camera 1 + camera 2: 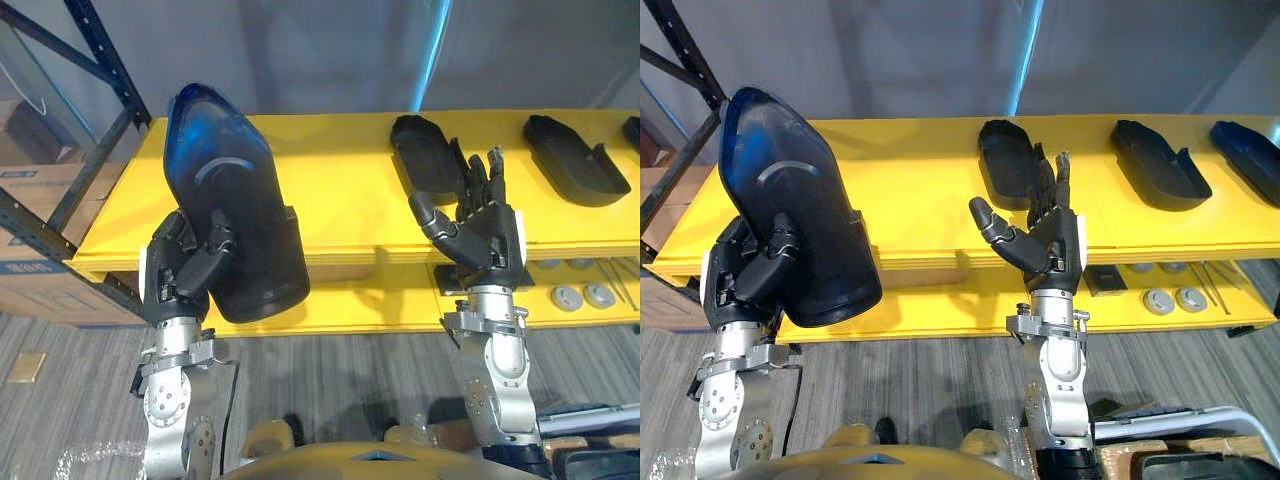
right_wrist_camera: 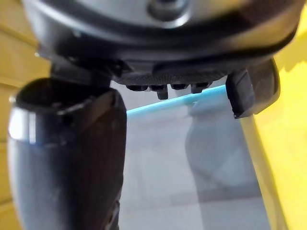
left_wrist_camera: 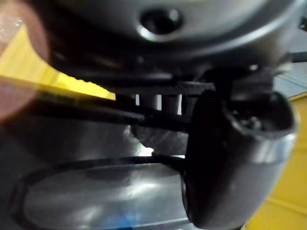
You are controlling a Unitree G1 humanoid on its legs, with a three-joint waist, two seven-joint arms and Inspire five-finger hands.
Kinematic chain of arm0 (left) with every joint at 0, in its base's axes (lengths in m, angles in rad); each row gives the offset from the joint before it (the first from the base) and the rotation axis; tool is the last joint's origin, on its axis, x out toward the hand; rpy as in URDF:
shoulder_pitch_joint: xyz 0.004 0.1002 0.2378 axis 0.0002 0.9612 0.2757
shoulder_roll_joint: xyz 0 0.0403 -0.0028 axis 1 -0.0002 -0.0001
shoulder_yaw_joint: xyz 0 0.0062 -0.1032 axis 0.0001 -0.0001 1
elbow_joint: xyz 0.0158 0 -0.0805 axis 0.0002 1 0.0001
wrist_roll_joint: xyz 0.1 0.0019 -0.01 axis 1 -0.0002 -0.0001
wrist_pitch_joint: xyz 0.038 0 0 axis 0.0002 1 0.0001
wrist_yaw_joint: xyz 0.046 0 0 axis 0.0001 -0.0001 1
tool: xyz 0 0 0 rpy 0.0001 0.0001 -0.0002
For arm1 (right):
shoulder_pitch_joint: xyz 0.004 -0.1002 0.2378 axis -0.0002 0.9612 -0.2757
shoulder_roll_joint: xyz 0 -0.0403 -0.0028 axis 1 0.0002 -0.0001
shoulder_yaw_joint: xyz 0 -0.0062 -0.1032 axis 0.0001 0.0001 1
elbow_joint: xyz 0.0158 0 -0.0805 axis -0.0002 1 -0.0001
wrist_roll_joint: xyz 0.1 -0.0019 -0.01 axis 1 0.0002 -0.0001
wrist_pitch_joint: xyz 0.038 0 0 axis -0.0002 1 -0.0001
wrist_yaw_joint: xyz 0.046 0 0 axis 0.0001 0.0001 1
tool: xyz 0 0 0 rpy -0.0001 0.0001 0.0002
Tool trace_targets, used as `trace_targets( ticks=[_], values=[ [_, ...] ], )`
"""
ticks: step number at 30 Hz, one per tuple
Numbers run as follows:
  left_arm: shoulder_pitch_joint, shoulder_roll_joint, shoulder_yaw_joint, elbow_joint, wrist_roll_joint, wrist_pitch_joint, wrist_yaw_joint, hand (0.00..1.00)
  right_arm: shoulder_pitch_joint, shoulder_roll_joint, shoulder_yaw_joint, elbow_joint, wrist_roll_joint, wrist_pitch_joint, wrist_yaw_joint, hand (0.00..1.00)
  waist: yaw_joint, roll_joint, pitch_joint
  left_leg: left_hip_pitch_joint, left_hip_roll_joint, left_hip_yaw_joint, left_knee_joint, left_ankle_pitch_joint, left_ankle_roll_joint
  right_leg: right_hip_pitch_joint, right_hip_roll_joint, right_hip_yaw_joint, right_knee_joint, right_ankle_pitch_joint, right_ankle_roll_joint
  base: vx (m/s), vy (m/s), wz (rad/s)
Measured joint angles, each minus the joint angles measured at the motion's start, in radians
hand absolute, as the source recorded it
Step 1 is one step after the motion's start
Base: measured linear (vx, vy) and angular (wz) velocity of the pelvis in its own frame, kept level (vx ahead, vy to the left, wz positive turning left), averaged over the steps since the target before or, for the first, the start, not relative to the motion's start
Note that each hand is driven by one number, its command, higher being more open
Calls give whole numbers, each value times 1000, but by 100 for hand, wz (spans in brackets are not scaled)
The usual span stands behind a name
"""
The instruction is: Walk over and take three plastic housings, then place them on the shelf
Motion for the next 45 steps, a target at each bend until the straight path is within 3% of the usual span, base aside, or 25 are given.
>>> trace_targets(
  ticks=[2,4,8,12,15,19,20,26,30,35,41,45],
  values=[
    [-12,1,3,0,0,2,-20,0,-1,7,12,23,-4,-1,-2,100,6,8,2,48,-9,51,-16,6,31,-42,-24,-24,105,1,-4,86,144,-57],
    [-35,20,5,0,0,9,-21,0,-1,21,26,45,-6,-1,-10,100,0,3,-2,63,-7,73,-12,-1,42,-43,-23,-39,103,16,6,89,99,-50],
    [-87,50,-5,-1,3,25,-27,0,1,39,14,46,-39,-1,-10,100,-25,-2,-2,36,6,88,-18,-3,43,7,18,-33,-100,122,19,40,43,-24],
    [-96,46,-31,-1,5,46,-3,0,4,41,-11,46,-40,-1,-7,100,-26,-4,1,36,12,95,-21,-16,29,25,29,-32,-151,135,23,-29,-5,-16],
    [-86,33,-37,1,1,50,54,0,4,11,-8,46,-39,-9,32,100,-21,13,10,13,81,99,90,-88,-8,47,73,-26,-149,115,1,-21,-56,-16],
    [-112,35,20,61,-3,52,101,0,-7,-37,7,27,-39,-23,103,100,-19,39,23,-21,151,57,250,-109,-20,74,119,0,-152,97,3,24,-73,-19],
    [-121,35,53,83,-5,58,121,0,-15,-48,5,21,-39,-34,123,100,-19,41,22,-22,148,37,242,-94,-38,72,121,14,-153,100,7,62,-55,-29],
    [-219,41,169,140,-47,88,230,0,-25,-73,-13,-19,-8,-44,167,100,-27,55,14,131,76,38,-79,8,-48,49,119,56,-153,111,6,25,-28,-24],
    [-263,76,205,157,-49,105,266,0,-13,-66,36,-33,7,-38,178,100,-25,56,-7,147,73,48,-121,25,-48,50,124,59,-172,119,6,2,-10,-8],
    [-296,107,240,256,-116,198,256,0,9,-64,147,-43,-2,-4,209,100,-23,54,-31,147,77,58,-126,26,-48,53,123,61,-191,130,9,17,-5,-4],
    [-345,130,259,478,-240,269,217,0,7,-73,164,-43,1,35,250,100,-25,51,-34,147,76,66,-126,28,-46,49,121,66,-190,132,11,-18,-3,-3],
    [-405,199,262,611,-290,304,178,0,5,-101,165,-43,15,53,285,100,-30,72,-45,144,78,81,-126,29,-45,34,123,79,-187,133,10,-30,-10,-10]
  ],
)
